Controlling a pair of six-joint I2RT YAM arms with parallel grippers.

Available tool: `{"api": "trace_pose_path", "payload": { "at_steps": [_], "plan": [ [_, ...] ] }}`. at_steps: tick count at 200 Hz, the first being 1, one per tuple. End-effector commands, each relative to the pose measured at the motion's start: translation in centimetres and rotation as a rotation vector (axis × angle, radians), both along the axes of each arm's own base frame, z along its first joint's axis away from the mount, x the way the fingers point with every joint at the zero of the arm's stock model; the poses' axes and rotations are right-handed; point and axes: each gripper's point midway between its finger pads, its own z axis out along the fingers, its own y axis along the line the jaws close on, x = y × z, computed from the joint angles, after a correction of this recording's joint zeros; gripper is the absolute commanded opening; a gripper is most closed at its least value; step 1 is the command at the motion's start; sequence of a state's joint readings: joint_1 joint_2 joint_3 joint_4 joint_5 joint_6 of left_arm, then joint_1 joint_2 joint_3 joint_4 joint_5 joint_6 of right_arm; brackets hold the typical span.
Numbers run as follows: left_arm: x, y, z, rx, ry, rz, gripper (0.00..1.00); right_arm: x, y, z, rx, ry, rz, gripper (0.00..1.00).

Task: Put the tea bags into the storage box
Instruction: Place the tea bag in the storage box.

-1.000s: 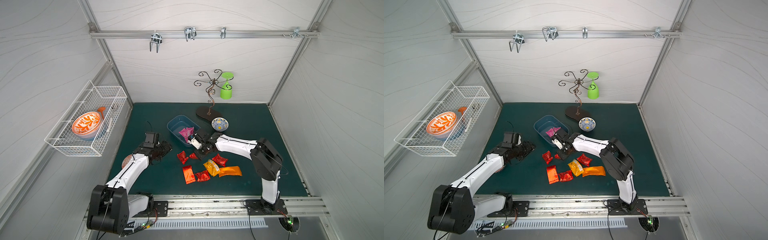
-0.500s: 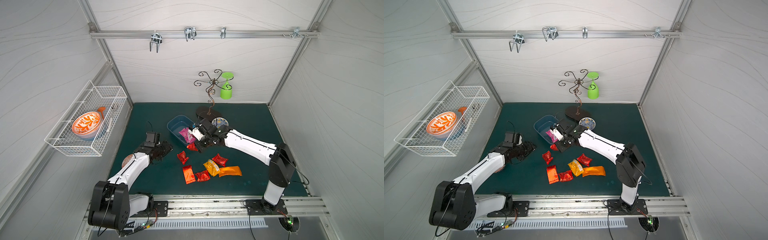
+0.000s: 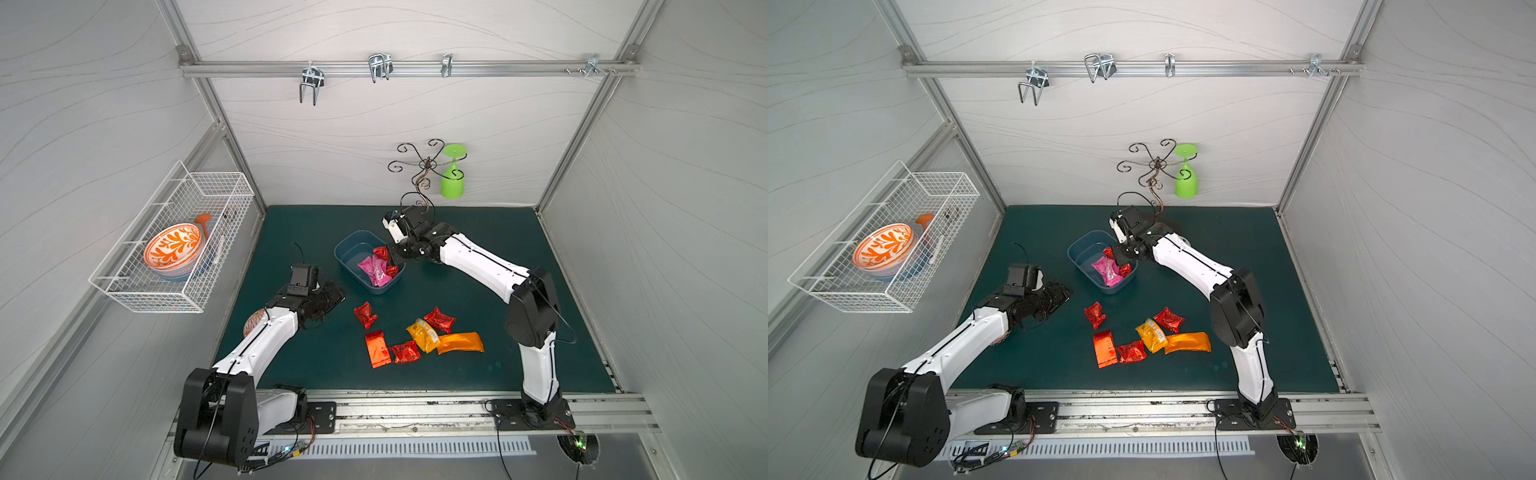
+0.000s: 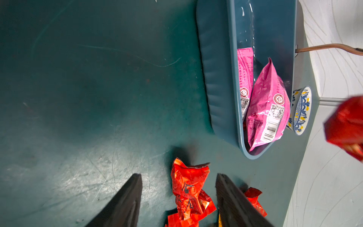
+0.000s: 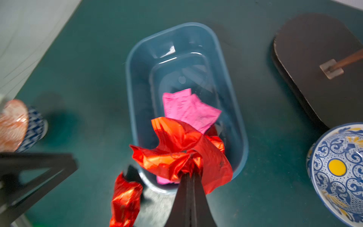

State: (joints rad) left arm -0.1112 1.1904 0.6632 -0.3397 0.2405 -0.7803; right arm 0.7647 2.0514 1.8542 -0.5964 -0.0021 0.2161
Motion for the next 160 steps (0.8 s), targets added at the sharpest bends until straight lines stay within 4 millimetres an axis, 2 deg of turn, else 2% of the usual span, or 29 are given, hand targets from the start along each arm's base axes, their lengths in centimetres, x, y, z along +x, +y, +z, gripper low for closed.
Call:
{"api": "trace_pose_path", "payload": {
  "at_steps": [1, 55, 77, 90, 96, 114, 123, 134, 160],
  "plan": [
    [0.1, 0.3, 0.3, 0.006, -0.024, 0.008, 0.64, 1.1, 0.2, -1.2, 0.056, 0.08, -0.053, 0.0],
    [0.1, 0.2, 0.3, 0.005, -0.022, 0.008, 0.64, 1.0, 2.0, -5.2, 0.074, 0.194, -0.033, 0.0],
    [0.0, 0.3, 0.4, 0.007, -0.025, 0.009, 0.64, 1.1, 2.7, -5.6, 0.092, 0.216, -0.017, 0.02],
    [0.0, 0.4, 0.3, 0.009, -0.024, 0.009, 0.64, 1.1, 2.9, -5.3, 0.099, 0.211, -0.007, 0.14],
    [0.0, 0.3, 0.3, 0.009, -0.024, 0.009, 0.64, 1.1, 2.9, -4.9, 0.1, 0.201, -0.002, 0.25],
    [-0.1, 0.4, 0.3, 0.01, -0.024, 0.01, 0.64, 0.8, 2.7, -3.7, 0.092, 0.16, 0.015, 0.5],
    [-0.1, 0.4, 0.3, 0.011, -0.025, 0.012, 0.64, 0.5, 2.4, -3.2, 0.077, 0.129, 0.023, 0.59],
    [-0.1, 0.4, 0.3, 0.01, -0.025, 0.01, 0.64, -0.1, 2.2, -2.4, 0.054, 0.087, 0.037, 0.66],
    [0.1, 0.4, 0.4, 0.009, -0.03, 0.011, 0.64, -2.6, 2.4, -0.8, -0.006, -0.002, 0.107, 0.72]
  ]
}}
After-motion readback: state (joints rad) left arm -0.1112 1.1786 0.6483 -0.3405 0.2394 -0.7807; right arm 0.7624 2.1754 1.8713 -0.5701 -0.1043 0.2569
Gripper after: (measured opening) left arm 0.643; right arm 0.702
